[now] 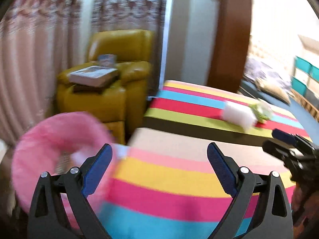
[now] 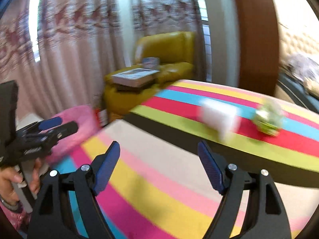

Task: Collect trash
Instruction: 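Move both open tools back over the striped bed, then grasp the green-white plastic bag with the right tool while the left tool grasps a white foam piece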

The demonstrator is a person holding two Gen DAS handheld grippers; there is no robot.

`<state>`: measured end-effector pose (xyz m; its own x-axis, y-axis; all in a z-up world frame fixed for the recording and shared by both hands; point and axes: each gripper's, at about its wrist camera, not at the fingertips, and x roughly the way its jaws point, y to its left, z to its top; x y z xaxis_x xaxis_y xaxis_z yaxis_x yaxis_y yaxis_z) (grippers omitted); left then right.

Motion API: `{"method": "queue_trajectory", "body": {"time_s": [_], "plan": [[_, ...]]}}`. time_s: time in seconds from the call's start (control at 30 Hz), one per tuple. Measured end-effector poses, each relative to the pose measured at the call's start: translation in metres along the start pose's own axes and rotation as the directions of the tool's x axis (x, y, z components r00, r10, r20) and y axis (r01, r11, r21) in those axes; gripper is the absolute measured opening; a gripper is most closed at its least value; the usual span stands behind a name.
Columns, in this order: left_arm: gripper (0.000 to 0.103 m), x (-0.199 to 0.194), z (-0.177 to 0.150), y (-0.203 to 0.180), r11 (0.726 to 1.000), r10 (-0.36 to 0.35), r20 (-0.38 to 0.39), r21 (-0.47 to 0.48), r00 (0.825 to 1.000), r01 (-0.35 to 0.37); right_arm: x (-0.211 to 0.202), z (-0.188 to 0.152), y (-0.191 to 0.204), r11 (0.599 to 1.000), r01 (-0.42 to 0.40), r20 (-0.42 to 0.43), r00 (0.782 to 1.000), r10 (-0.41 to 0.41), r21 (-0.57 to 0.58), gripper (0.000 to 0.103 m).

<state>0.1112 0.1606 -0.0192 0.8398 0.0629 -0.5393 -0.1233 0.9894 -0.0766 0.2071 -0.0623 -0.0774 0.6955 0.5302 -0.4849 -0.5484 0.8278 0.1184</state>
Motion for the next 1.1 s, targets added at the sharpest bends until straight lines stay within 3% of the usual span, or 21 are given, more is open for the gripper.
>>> {"method": "queue_trajectory", "body": {"time_s": [0.2,0.43,0.67,1.1], "plan": [[0.09,0.051,0.011,-0.079,0.993,-0.074,-0.022,0.089,0.997,0.076,-0.022,-0.004,-0.096,0.971,0.176,0.015,0.983,-0.18,0.16,0.078],[0.09,0.102,0.03,-0.123,0.993,-0.067,-0.049,0.097,0.997,0.072,-0.001,0.007,-0.176,0.925,0.263,-0.037,0.964,-0.263,0.275,0.078],[0.09,0.123,0.029,-0.136,0.992,-0.02,-0.062,0.121,0.998,0.027,0.04,0.024,-0.192,0.932,0.254,-0.094,0.967,-0.237,0.259,0.078],[0.09,0.129,0.029,-0.134,0.995,-0.027,-0.109,0.095,0.994,0.038,0.093,0.045,-0.207,0.928,0.282,-0.174,0.954,-0.244,0.246,0.078]]}}
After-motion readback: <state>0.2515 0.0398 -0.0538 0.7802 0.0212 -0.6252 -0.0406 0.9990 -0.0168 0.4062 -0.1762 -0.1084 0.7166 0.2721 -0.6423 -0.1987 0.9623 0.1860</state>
